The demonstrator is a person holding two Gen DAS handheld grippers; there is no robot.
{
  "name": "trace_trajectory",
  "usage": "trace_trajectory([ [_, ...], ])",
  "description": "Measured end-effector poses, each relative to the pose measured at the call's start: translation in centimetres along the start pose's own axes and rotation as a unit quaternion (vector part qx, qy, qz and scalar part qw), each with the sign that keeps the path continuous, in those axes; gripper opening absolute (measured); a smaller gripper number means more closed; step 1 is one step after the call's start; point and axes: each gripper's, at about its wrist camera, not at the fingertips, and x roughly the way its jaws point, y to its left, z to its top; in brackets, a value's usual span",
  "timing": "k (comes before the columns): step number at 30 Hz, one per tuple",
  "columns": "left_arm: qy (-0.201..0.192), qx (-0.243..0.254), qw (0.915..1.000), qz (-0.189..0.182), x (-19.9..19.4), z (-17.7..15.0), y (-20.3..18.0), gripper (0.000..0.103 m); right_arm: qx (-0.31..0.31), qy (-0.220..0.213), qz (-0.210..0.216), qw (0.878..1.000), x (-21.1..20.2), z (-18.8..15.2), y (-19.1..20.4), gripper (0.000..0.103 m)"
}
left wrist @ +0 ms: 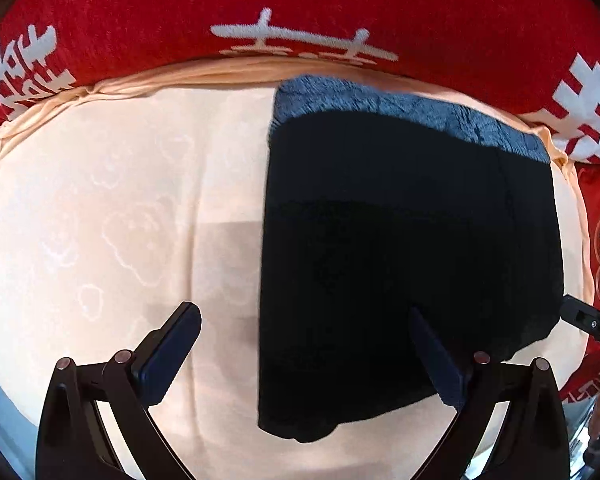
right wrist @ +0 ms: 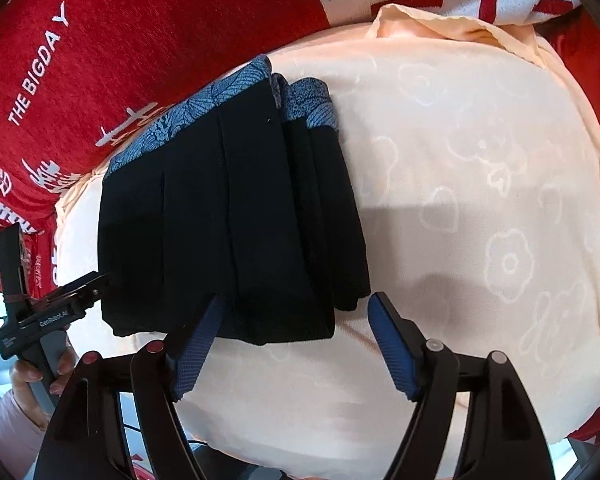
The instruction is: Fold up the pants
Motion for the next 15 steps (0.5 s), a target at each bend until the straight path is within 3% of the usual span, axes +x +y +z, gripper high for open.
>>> trace_trajectory([
  [9, -0.010, -0.022, 0.9997, 0.001, -0.4, 2.1, 1.1, 0.102, 0.003, 0.003, 0.006, 1.000, 0.0, 0.7, -0.6, 0.079],
  [15, -0.024, -0.034, 0.9991, -0.008, -0.6, 5.3, 2.0, 0.102, 0.002, 0.001, 0.010, 1.000, 0.2, 2.2, -0.7, 0.079],
])
